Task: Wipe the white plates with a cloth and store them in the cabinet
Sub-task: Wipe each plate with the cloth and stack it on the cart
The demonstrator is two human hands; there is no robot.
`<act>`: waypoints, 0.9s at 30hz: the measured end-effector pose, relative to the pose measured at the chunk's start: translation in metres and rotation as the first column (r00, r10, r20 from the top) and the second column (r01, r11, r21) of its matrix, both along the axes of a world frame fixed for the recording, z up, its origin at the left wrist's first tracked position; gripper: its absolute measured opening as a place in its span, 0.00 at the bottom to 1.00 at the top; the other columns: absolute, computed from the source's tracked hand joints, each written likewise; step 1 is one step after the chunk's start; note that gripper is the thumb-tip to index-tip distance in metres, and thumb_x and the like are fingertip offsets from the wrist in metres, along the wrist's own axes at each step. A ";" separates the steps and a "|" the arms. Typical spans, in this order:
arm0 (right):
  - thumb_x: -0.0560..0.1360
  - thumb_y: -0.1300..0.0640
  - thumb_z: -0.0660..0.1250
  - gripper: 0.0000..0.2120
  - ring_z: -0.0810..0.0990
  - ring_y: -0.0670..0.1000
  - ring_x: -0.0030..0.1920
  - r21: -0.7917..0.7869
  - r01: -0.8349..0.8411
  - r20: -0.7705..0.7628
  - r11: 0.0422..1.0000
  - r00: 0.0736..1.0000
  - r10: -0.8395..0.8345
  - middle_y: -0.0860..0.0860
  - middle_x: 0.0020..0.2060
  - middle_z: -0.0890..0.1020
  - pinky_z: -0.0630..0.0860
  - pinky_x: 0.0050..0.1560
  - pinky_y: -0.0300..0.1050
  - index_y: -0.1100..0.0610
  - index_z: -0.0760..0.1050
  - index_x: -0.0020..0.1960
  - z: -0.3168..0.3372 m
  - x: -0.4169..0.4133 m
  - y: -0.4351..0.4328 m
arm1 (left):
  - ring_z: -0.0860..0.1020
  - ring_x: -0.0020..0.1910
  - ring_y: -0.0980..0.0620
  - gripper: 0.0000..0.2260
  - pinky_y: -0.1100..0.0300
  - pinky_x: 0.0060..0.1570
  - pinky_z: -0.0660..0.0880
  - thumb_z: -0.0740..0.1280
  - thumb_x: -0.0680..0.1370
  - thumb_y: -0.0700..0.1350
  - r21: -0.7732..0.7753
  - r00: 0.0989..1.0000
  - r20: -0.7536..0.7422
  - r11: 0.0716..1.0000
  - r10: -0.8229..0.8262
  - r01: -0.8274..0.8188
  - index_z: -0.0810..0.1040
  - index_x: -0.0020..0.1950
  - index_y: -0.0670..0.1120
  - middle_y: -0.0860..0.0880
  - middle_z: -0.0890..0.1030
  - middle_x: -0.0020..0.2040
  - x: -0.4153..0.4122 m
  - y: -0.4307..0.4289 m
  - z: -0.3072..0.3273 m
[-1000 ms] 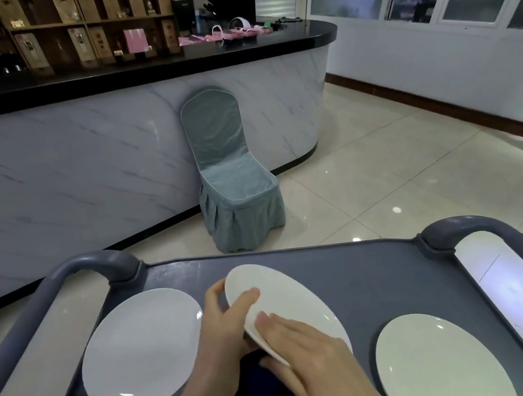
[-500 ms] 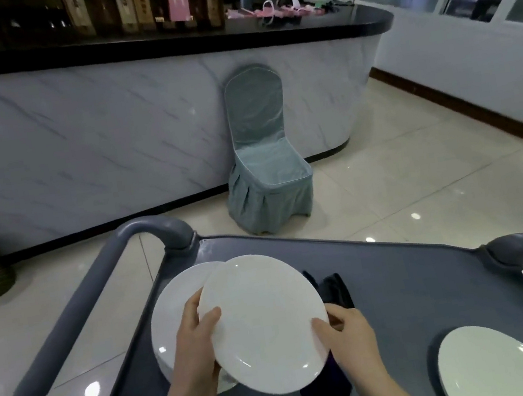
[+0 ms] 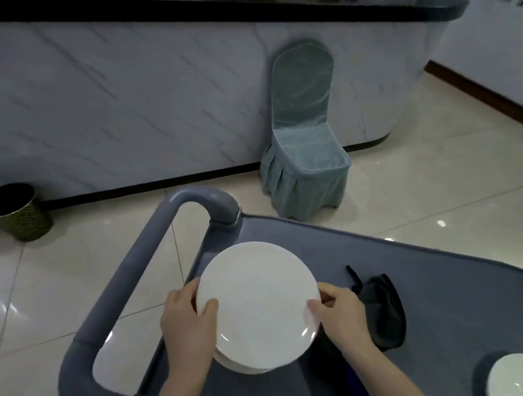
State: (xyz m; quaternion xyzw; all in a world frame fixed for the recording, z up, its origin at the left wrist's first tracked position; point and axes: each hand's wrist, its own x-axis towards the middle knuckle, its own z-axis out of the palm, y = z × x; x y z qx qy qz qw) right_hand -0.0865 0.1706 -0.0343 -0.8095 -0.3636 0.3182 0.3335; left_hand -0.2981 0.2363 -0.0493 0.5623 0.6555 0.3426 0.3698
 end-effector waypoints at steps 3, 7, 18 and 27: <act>0.72 0.68 0.65 0.08 0.78 0.54 0.37 0.004 -0.008 0.045 1.000 0.999 0.008 0.56 0.38 0.84 0.70 0.34 0.32 0.60 0.82 0.45 -0.003 0.001 0.007 | 0.74 0.48 0.52 0.17 0.66 0.44 0.67 0.69 0.76 0.40 0.017 1.000 -0.003 1.000 -0.013 0.013 0.77 0.65 0.47 0.51 0.75 0.50 0.001 0.002 -0.006; 0.72 0.67 0.65 0.07 0.75 0.55 0.39 -0.011 -0.017 0.073 1.000 0.997 0.017 0.61 0.40 0.81 0.72 0.40 0.44 0.63 0.81 0.46 -0.006 0.004 0.012 | 0.72 0.50 0.51 0.18 0.61 0.49 0.68 0.68 0.78 0.41 0.043 0.999 -0.034 0.999 -0.028 0.029 0.74 0.67 0.46 0.50 0.72 0.52 0.006 0.003 -0.009; 0.76 0.56 0.71 0.12 0.76 0.41 0.41 0.058 -0.011 0.009 0.998 1.000 0.010 0.48 0.45 0.77 0.68 0.44 0.23 0.50 0.82 0.59 -0.013 0.025 -0.010 | 0.69 0.52 0.51 0.18 0.58 0.55 0.69 0.71 0.75 0.36 0.126 0.986 -0.145 0.990 0.078 -0.059 0.77 0.64 0.46 0.54 0.64 0.53 0.023 -0.004 -0.003; 0.77 0.59 0.71 0.08 0.78 0.37 0.39 0.117 0.105 0.096 0.988 0.988 -0.117 0.44 0.39 0.78 0.69 0.43 0.25 0.52 0.84 0.55 -0.006 0.124 -0.112 | 0.75 0.40 0.57 0.15 0.70 0.42 0.68 0.71 0.73 0.34 0.314 0.933 -0.131 0.878 -0.336 0.360 0.81 0.57 0.48 0.54 0.73 0.46 0.161 -0.080 0.010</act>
